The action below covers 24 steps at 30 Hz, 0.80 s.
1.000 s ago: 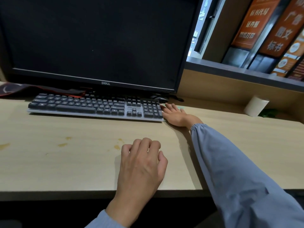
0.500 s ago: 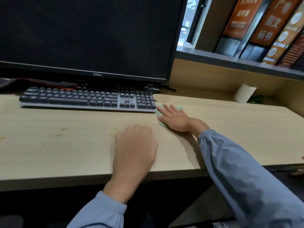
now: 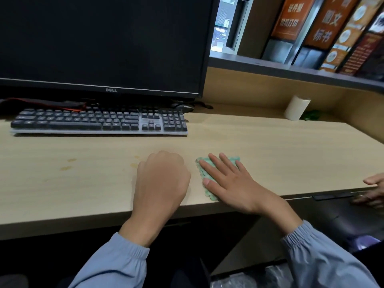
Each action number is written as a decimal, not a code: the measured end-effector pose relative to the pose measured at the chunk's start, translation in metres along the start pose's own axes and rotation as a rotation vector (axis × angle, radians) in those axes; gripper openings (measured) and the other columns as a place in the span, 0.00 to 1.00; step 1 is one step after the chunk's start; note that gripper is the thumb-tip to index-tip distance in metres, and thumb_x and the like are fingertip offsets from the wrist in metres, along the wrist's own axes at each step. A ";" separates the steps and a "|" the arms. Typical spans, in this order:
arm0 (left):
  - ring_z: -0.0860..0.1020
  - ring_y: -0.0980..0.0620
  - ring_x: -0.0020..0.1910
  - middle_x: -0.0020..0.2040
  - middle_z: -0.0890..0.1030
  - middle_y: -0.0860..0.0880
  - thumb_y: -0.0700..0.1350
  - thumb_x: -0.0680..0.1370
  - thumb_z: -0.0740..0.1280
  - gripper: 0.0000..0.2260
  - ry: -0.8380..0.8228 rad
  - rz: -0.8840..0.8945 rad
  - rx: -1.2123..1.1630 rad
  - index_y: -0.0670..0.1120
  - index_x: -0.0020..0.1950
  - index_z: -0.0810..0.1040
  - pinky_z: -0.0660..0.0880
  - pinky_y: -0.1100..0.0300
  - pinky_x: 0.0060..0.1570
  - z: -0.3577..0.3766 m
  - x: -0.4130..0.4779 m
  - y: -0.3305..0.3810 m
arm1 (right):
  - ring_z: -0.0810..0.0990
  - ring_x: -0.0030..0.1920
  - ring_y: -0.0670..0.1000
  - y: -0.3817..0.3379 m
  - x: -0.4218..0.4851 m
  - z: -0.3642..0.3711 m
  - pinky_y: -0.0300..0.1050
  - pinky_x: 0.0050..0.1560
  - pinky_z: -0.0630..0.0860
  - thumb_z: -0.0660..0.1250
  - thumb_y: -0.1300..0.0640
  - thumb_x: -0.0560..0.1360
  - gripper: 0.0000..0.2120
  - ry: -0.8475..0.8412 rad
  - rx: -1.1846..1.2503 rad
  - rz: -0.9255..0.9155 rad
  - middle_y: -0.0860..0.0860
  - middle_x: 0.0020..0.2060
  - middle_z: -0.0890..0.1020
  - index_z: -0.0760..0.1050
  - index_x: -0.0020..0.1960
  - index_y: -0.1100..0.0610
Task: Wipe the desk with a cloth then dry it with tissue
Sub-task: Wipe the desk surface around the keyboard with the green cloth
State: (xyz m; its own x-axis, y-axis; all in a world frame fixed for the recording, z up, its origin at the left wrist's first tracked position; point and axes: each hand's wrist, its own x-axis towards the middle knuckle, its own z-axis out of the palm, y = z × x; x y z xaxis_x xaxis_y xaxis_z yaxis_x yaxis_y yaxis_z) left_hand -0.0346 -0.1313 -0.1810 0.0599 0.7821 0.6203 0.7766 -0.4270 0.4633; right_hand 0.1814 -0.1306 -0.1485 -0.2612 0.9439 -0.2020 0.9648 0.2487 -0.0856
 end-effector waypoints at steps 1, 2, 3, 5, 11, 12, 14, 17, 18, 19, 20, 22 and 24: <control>0.74 0.50 0.50 0.49 0.78 0.54 0.46 0.80 0.69 0.03 -0.010 0.013 -0.004 0.49 0.52 0.79 0.68 0.51 0.51 -0.002 -0.001 0.000 | 0.30 0.80 0.45 -0.001 -0.005 0.002 0.56 0.80 0.34 0.41 0.34 0.84 0.28 0.011 0.000 -0.004 0.40 0.82 0.36 0.36 0.81 0.33; 0.74 0.49 0.50 0.50 0.78 0.54 0.46 0.80 0.70 0.03 -0.015 0.033 0.000 0.49 0.52 0.80 0.67 0.51 0.51 -0.005 -0.004 -0.001 | 0.30 0.80 0.45 -0.002 -0.009 0.003 0.56 0.80 0.34 0.41 0.34 0.84 0.28 0.022 -0.001 -0.003 0.40 0.82 0.36 0.36 0.81 0.33; 0.75 0.49 0.50 0.49 0.78 0.53 0.46 0.79 0.70 0.03 -0.013 0.056 0.015 0.49 0.52 0.80 0.66 0.52 0.50 -0.008 -0.007 -0.001 | 0.30 0.80 0.45 -0.003 -0.012 0.004 0.55 0.80 0.35 0.41 0.35 0.84 0.28 0.030 -0.003 -0.001 0.40 0.82 0.36 0.36 0.81 0.33; 0.75 0.48 0.48 0.49 0.78 0.53 0.45 0.80 0.69 0.02 -0.003 0.107 0.064 0.48 0.52 0.80 0.65 0.52 0.49 -0.015 -0.016 -0.003 | 0.30 0.80 0.44 -0.003 -0.012 0.004 0.55 0.80 0.35 0.42 0.35 0.84 0.28 0.037 -0.004 0.004 0.39 0.82 0.36 0.37 0.81 0.33; 0.76 0.47 0.45 0.47 0.78 0.52 0.48 0.80 0.66 0.05 -0.031 0.157 0.110 0.47 0.49 0.79 0.70 0.48 0.47 -0.036 -0.023 -0.021 | 0.30 0.80 0.44 0.001 0.001 0.002 0.54 0.80 0.34 0.41 0.34 0.84 0.28 0.015 0.006 -0.001 0.39 0.82 0.36 0.35 0.81 0.33; 0.76 0.47 0.44 0.46 0.77 0.52 0.48 0.80 0.66 0.06 -0.040 0.163 0.109 0.47 0.49 0.79 0.71 0.48 0.47 -0.038 -0.021 -0.025 | 0.31 0.80 0.45 0.001 0.006 0.000 0.55 0.80 0.34 0.41 0.34 0.84 0.28 0.010 0.005 -0.001 0.40 0.82 0.36 0.36 0.81 0.34; 0.75 0.46 0.44 0.45 0.77 0.52 0.47 0.81 0.66 0.06 -0.049 0.181 0.119 0.47 0.49 0.79 0.71 0.48 0.47 -0.040 -0.019 -0.033 | 0.31 0.80 0.46 0.003 0.019 -0.004 0.56 0.80 0.34 0.41 0.34 0.83 0.29 -0.006 0.003 0.000 0.41 0.82 0.37 0.36 0.81 0.34; 0.76 0.46 0.44 0.45 0.77 0.52 0.46 0.81 0.66 0.05 -0.050 0.199 0.110 0.46 0.48 0.79 0.71 0.48 0.45 -0.039 -0.022 -0.040 | 0.32 0.81 0.46 0.008 0.042 -0.011 0.57 0.80 0.34 0.42 0.34 0.84 0.29 -0.024 0.016 -0.003 0.41 0.82 0.37 0.36 0.81 0.35; 0.76 0.46 0.44 0.45 0.77 0.51 0.46 0.81 0.66 0.05 -0.047 0.207 0.114 0.46 0.48 0.79 0.71 0.48 0.45 -0.038 -0.024 -0.042 | 0.32 0.81 0.47 0.011 0.051 -0.013 0.58 0.80 0.35 0.42 0.34 0.84 0.29 -0.026 0.017 -0.004 0.42 0.82 0.37 0.36 0.81 0.35; 0.76 0.46 0.44 0.44 0.77 0.51 0.45 0.81 0.66 0.05 -0.040 0.218 0.127 0.46 0.47 0.79 0.71 0.47 0.45 -0.036 -0.025 -0.042 | 0.32 0.81 0.47 0.013 0.059 -0.014 0.58 0.80 0.35 0.42 0.34 0.84 0.29 -0.028 0.016 -0.004 0.42 0.82 0.37 0.36 0.82 0.35; 0.76 0.46 0.43 0.44 0.77 0.50 0.45 0.81 0.66 0.06 -0.029 0.228 0.141 0.46 0.47 0.79 0.71 0.47 0.44 -0.035 -0.026 -0.043 | 0.33 0.81 0.47 0.014 0.068 -0.016 0.59 0.80 0.36 0.42 0.34 0.84 0.29 -0.028 0.013 -0.002 0.43 0.83 0.37 0.36 0.82 0.36; 0.76 0.46 0.43 0.44 0.77 0.50 0.45 0.81 0.66 0.06 -0.011 0.240 0.161 0.45 0.47 0.80 0.71 0.48 0.43 -0.034 -0.026 -0.043 | 0.33 0.81 0.49 0.017 0.085 -0.020 0.60 0.80 0.37 0.42 0.34 0.84 0.30 -0.035 0.007 0.011 0.43 0.83 0.38 0.37 0.82 0.36; 0.75 0.45 0.42 0.44 0.77 0.49 0.45 0.81 0.65 0.07 -0.005 0.251 0.184 0.45 0.46 0.80 0.71 0.49 0.42 -0.032 -0.026 -0.042 | 0.34 0.82 0.49 0.020 0.099 -0.023 0.60 0.80 0.38 0.42 0.34 0.84 0.30 -0.042 0.004 0.027 0.44 0.83 0.39 0.37 0.82 0.36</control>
State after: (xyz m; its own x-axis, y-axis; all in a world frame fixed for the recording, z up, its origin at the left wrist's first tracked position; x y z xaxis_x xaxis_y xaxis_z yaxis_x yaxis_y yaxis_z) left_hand -0.0891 -0.1486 -0.1965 0.2671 0.6652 0.6973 0.8374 -0.5183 0.1737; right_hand 0.1754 -0.0273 -0.1476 -0.2360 0.9403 -0.2453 0.9714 0.2221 -0.0834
